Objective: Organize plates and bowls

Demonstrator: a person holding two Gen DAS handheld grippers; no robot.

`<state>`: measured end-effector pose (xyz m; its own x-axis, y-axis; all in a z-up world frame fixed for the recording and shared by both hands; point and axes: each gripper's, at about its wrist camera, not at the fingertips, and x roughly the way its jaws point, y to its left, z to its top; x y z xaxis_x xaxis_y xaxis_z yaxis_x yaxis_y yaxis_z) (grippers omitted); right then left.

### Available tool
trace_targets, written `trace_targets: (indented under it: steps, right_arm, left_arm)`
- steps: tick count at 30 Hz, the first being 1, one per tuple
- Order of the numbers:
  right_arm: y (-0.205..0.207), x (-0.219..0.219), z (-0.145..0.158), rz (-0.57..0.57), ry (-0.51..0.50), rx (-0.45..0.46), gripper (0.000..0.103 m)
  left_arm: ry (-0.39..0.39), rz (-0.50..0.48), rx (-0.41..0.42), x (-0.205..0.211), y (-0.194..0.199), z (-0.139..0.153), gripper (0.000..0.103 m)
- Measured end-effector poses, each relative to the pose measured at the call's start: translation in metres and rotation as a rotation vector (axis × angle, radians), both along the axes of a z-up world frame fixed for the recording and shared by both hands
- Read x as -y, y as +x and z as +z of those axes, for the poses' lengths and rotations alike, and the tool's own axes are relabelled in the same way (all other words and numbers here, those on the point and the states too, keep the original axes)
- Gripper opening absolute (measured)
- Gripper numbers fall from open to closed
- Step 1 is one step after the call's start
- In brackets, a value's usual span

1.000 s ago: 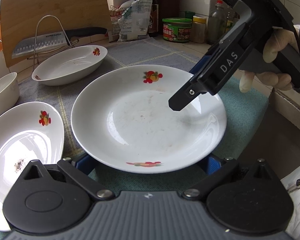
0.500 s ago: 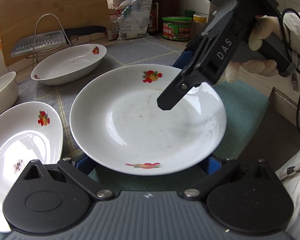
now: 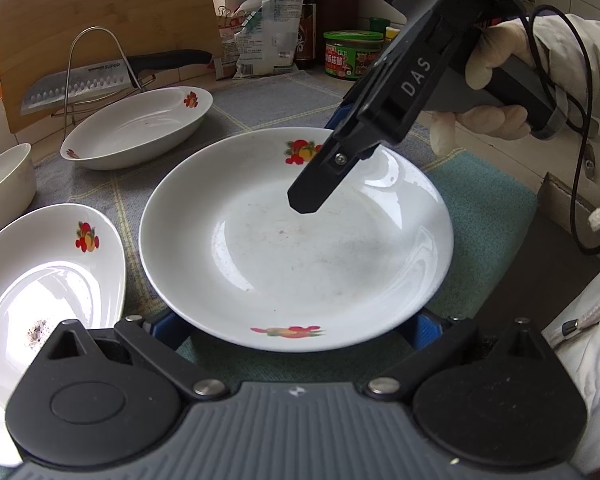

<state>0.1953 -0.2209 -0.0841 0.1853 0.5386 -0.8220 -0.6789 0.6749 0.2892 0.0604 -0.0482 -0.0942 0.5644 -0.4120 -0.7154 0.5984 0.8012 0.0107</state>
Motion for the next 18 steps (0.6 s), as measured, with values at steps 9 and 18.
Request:
trace_targets:
  steps: [9, 18]
  right_arm:
    - [0.0079, 0.0045, 0.0012, -0.028, 0.048, -0.065, 0.094]
    - [0.0101, 0.0055, 0.0031, -0.063, 0.051, -0.096, 0.094]
  left_arm:
    - [0.006, -0.008, -0.004, 0.0000, 0.0005, -0.0001, 0.103]
    - [0.020, -0.017, -0.023, 0.0024, 0.0052, 0.0021, 0.103]
